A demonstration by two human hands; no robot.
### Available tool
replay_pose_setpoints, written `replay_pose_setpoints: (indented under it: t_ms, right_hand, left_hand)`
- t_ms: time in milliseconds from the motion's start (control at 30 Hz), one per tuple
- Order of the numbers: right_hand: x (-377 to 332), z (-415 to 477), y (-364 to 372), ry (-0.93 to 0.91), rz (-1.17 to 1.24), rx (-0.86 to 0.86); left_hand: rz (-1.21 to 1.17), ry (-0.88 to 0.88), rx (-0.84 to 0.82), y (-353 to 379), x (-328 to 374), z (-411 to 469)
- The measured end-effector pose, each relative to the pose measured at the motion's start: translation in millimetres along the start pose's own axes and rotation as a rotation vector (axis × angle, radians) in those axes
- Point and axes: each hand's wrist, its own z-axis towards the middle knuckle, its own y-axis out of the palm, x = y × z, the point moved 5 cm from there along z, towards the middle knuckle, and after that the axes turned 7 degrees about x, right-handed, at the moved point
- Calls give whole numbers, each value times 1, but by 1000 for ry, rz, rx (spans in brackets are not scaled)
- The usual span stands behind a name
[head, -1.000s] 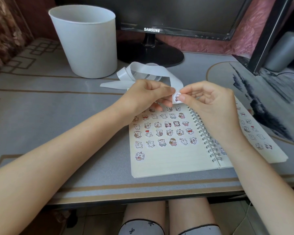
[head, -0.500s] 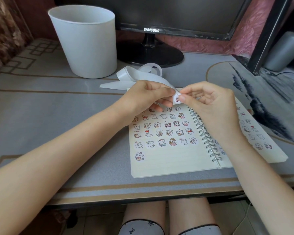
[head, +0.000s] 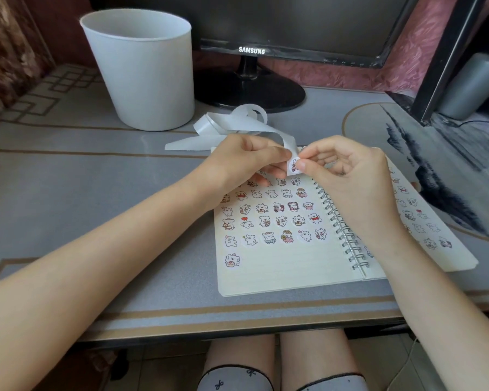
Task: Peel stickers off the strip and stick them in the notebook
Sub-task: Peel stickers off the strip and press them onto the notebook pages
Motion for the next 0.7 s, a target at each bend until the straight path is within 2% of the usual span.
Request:
replay_pose_setpoints:
  t_ms: [267, 433, 533, 600, 700]
  right_hand:
    - [-1, -2, 2, -2, -98, -42]
    - [-2, -3, 3, -138, -257, -82]
    - [-7, -5, 2, -264, -334, -35]
    - [-13, -6, 1, -297, -329, -22]
    - [-23, -10, -2, -200, -200, -73]
  left_hand:
    - [34, 5, 21, 0, -2, 0]
    - [36, -8, 37, -1, -4, 2]
    - [23, -18, 34, -1, -5, 2]
    - [6, -32, 33, -2, -6, 3]
    - [-4, -46, 46, -3, -8, 4]
